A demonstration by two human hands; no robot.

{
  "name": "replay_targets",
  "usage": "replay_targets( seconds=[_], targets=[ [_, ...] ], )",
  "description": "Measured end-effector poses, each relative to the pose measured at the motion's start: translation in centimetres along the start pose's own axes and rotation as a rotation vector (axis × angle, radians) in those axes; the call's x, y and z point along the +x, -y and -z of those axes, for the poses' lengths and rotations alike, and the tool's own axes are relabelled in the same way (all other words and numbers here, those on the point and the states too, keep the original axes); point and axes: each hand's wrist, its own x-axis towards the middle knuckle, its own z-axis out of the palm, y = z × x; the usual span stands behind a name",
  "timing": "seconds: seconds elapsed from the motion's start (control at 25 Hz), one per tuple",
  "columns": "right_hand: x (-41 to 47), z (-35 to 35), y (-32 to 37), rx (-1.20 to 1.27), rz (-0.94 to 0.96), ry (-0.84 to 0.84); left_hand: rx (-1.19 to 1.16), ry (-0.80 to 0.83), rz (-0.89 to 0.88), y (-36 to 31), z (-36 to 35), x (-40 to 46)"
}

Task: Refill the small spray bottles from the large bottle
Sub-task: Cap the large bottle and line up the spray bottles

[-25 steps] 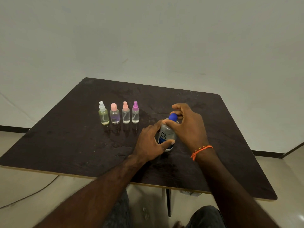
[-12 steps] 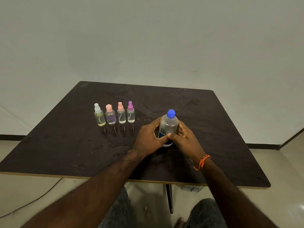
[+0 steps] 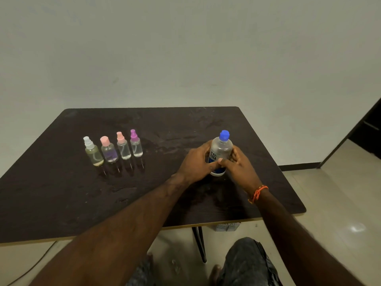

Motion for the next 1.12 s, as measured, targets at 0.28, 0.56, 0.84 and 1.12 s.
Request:
replay_targets(
  seconds=[0.28,0.56,0.84,1.12],
  targets=[
    [-1.4,-2.2,1.2,-0.058,0.049,-0.382,0.154,0.022,0.161,1.6,2.4,-1.7],
    [-3.5,-11.9,5.4,-0.350,0.776,-0.171,0.342,-0.149,0.245,3.5,13.0,-8.3],
    [3.0,-20.8,5.0,-0.436,0.383,0.180,0.502,-0.639,0.442,7.7,21.0,-15.5],
    [7.5,-24.5,5.7,-0.304,0.068,0.246,0.150,-0.623,0.675,11.4,24.3,-13.9]
  ],
)
